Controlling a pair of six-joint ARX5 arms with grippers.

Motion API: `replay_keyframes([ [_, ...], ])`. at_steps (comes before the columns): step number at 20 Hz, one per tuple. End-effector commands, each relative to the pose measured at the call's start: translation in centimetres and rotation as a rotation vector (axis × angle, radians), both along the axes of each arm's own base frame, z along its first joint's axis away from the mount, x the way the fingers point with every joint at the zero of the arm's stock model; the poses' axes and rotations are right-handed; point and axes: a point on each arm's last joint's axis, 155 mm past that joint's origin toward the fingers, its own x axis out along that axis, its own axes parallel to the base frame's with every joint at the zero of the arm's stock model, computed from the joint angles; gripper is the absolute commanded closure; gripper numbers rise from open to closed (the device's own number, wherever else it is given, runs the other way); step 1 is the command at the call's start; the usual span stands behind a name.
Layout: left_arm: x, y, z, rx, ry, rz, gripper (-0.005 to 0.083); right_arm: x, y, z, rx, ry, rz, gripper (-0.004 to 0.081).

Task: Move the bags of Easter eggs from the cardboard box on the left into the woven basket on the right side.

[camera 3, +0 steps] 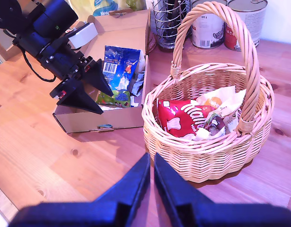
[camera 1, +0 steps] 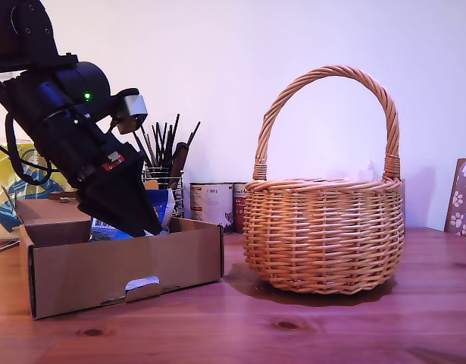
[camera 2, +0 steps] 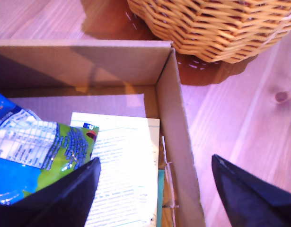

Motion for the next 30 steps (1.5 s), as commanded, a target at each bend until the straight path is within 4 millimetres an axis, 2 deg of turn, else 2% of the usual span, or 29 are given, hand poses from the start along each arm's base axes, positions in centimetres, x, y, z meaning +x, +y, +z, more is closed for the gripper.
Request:
replay_keyframes([
  [1,1.0,-0.3,1.4,-0.035,-0.055,0.014,0.0130,0.2,-0.2,-0.7,-0.008,0.009,-0.014,0.0774],
  [8,1.0,-0.3,1.8,-0.038,-0.064,0.018,0.0131,0.5,-0.2,-1.0,-0.014,0.024,-0.016,0.0775],
  [12,1.4,0.5,5.5,-0.044,-0.143,0.067,0.0132,0.8,-0.1,-1.6,-0.024,0.048,-0.016,0.0775],
  [14,1.9,2.1,6.9,0.006,-0.191,0.128,0.0131,1.0,0.0,-2.0,-0.029,0.063,-0.016,0.0775],
  [17,3.5,4.4,7.9,0.065,-0.270,0.199,0.0131,1.4,0.1,-2.5,-0.038,0.086,-0.016,0.0775],
  [21,6.5,5.6,9.5,0.068,-0.437,0.159,0.0129,1.8,0.3,-3.6,-0.054,0.126,-0.016,0.0775],
  [26,10.7,6.2,12.9,-0.024,-0.646,0.170,0.0074,2.1,0.4,-4.3,-0.065,0.156,-0.016,0.0775],
  [28,11.5,5.8,13.2,-0.046,-0.679,0.165,0.0074,2.2,0.5,-4.4,-0.067,0.161,-0.016,0.0775],
  [30,11.7,5.4,12.2,-0.062,-0.658,0.148,0.0080,2.3,0.5,-4.5,-0.068,0.163,-0.016,0.0775],
])
